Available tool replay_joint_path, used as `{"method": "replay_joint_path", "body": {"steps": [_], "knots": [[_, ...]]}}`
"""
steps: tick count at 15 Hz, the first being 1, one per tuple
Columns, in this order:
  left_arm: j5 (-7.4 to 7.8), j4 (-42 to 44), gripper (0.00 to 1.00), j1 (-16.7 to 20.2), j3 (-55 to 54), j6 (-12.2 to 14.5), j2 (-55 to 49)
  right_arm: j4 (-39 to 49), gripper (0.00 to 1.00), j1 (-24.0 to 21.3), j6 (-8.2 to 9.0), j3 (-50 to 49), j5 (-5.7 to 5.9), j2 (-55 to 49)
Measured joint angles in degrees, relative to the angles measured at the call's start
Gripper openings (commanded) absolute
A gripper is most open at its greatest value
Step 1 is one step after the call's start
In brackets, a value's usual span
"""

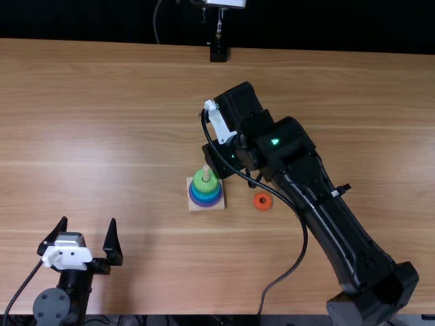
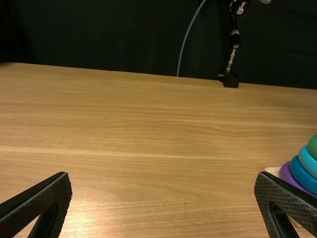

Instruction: Build the Hanoi tower: stack the rings onto the peg from bottom to top in this color order: purple, dark blue, light blue, dark green, light green, yellow, orange.

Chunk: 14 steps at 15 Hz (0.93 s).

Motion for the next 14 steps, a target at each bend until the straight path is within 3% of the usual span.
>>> {"method": "replay_joint_path", "body": {"steps": [5, 14], "knots": [[0.02, 0.04, 1.00, 0.02, 0.00, 0.00, 0.00, -0.92, 0.00, 2.19, 1.14, 2.62, 0.00, 0.00], [0.04, 0.02, 1.00, 0.00, -0.02, 0.00, 0.00, -0.92, 0.00, 2.19, 3.26, 2.62, 0.00, 0.00]]}}
